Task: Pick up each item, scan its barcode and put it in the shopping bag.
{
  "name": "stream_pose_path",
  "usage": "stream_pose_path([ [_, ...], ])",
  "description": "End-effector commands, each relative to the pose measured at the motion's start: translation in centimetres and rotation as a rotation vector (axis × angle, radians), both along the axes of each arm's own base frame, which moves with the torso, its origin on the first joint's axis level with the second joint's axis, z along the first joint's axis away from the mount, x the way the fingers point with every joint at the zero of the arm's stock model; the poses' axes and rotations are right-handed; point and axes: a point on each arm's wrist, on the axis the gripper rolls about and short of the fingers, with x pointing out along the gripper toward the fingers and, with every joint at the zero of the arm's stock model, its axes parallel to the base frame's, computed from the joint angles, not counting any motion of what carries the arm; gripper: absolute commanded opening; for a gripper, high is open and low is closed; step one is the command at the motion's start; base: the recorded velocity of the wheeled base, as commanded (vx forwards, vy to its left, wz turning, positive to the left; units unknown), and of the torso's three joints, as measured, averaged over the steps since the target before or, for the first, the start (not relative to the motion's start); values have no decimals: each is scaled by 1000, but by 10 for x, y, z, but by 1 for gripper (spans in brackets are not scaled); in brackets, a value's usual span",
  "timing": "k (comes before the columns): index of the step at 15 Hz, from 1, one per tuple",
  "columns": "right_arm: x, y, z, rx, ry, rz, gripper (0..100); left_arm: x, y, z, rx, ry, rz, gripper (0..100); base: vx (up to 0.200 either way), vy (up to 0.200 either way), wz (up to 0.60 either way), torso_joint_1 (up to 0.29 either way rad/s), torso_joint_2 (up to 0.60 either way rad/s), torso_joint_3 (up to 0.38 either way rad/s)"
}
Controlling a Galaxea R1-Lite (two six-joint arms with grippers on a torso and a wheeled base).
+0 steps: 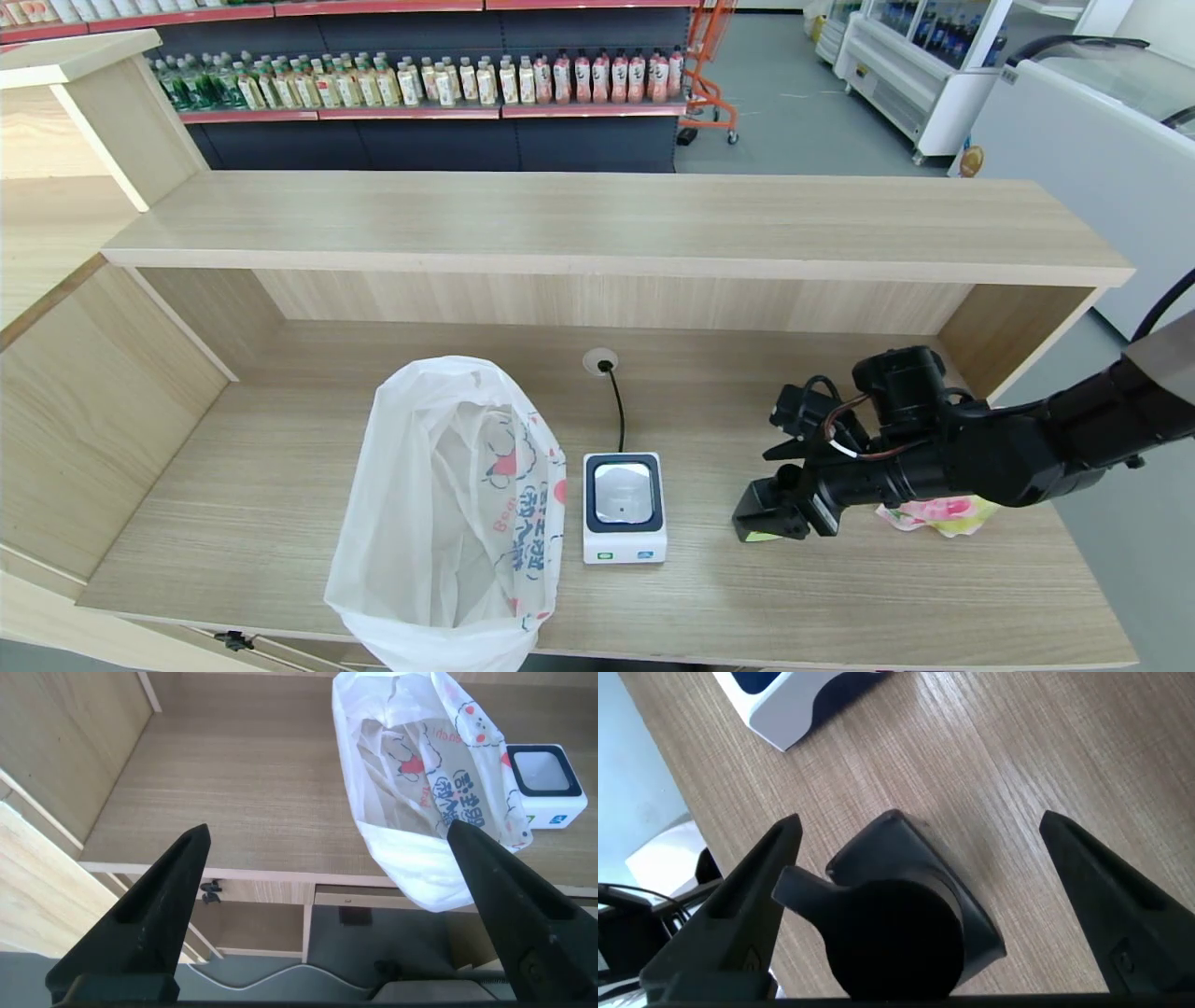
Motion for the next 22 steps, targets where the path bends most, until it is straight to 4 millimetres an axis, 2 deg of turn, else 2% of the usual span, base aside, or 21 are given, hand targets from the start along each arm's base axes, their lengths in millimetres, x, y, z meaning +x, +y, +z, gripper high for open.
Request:
stream_pose_path([
  [1,4,4,-3,0,1,9,100,0,0,0,-1,0,0,100,0,0,0,0,0,0],
  [4,6,5,-4,2,1,16,100,0,0,0,-1,0,0,100,0,0,0,0,0,0],
  [5,6,5,-6,-6,-4,32,0,0,0,0,-1,0,0,100,0,0,0,0,0,0],
  [11,1,3,-5,-15,-7,38,0,0,0,0,-1,0,0,100,0,0,0,0,0,0],
  [13,-2,0,1,-11,-20,32,0,0,0,0,-1,0,0,100,0,0,0,0,0,0],
  [15,-9,-2,17,3,-56,25,0,0,0,0,-1,0,0,100,0,0,0,0,0,0],
  [18,-34,-11,61,36,-170,11,0,0,0,0,-1,0,0,100,0,0,0,0,0,0],
  [20,-57,-21,84,52,-240,-1,0,0,0,0,-1,0,0,100,0,0,0,0,0,0],
  [22,-84,-30,94,51,-289,2,0,0,0,0,-1,0,0,100,0,0,0,0,0,0],
])
